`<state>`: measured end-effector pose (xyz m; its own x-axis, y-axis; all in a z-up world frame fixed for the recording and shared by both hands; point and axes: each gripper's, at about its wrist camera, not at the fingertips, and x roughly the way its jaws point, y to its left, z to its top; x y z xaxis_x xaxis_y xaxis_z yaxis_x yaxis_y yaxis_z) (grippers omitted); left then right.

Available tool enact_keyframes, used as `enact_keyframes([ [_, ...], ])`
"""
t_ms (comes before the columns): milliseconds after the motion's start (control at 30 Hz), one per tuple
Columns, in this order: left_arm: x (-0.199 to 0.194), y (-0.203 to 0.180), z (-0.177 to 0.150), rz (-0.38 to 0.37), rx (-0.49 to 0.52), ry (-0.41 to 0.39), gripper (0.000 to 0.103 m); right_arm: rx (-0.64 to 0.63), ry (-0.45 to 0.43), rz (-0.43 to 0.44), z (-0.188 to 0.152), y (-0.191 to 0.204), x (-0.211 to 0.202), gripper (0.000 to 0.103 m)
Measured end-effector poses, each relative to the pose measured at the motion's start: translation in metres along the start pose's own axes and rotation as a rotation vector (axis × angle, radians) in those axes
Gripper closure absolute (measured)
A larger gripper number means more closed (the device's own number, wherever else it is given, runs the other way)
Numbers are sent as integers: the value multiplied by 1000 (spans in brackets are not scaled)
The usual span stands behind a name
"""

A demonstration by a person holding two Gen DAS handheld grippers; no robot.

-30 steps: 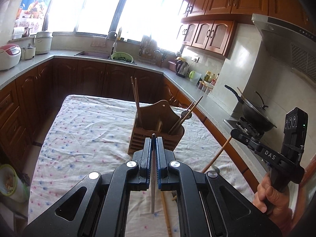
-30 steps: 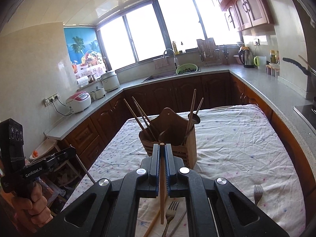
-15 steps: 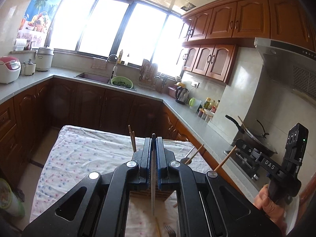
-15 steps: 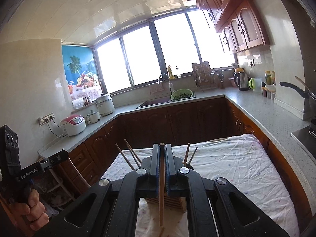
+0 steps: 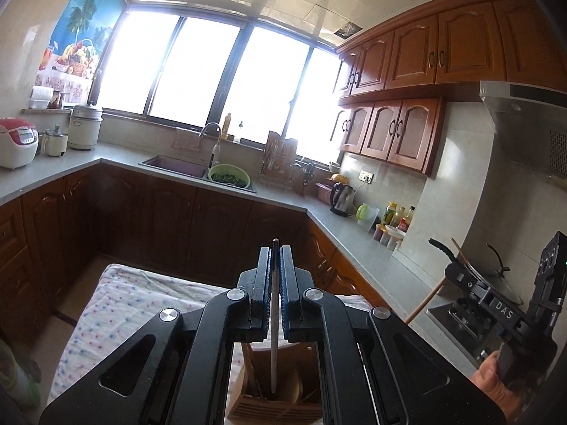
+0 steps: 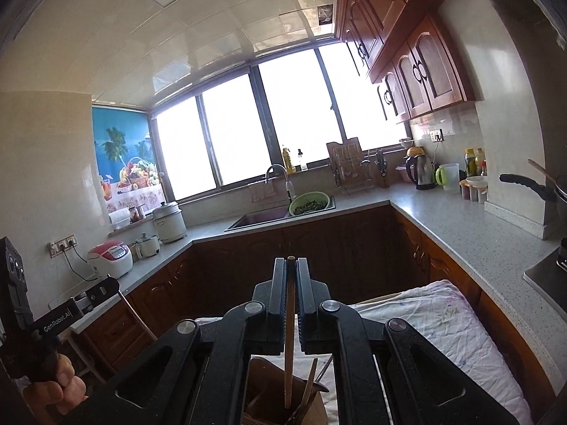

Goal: Organize utensils
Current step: 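Lift both held chopsticks and lower them into the wooden holder, then open both tools to release the chopsticks inside the holder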

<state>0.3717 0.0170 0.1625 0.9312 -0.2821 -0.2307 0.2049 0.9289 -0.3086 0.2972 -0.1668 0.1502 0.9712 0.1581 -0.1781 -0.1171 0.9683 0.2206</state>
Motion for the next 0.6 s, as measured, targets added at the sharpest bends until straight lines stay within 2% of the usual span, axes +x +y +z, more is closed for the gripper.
enact_keyframes([
  [367,47,27,-69,48,-52,155,100,59,141,-17,-69,-22,38,98],
  [600,54,29,-82,56,-56,183,99,95,160,-28,-77,-33,40,98],
])
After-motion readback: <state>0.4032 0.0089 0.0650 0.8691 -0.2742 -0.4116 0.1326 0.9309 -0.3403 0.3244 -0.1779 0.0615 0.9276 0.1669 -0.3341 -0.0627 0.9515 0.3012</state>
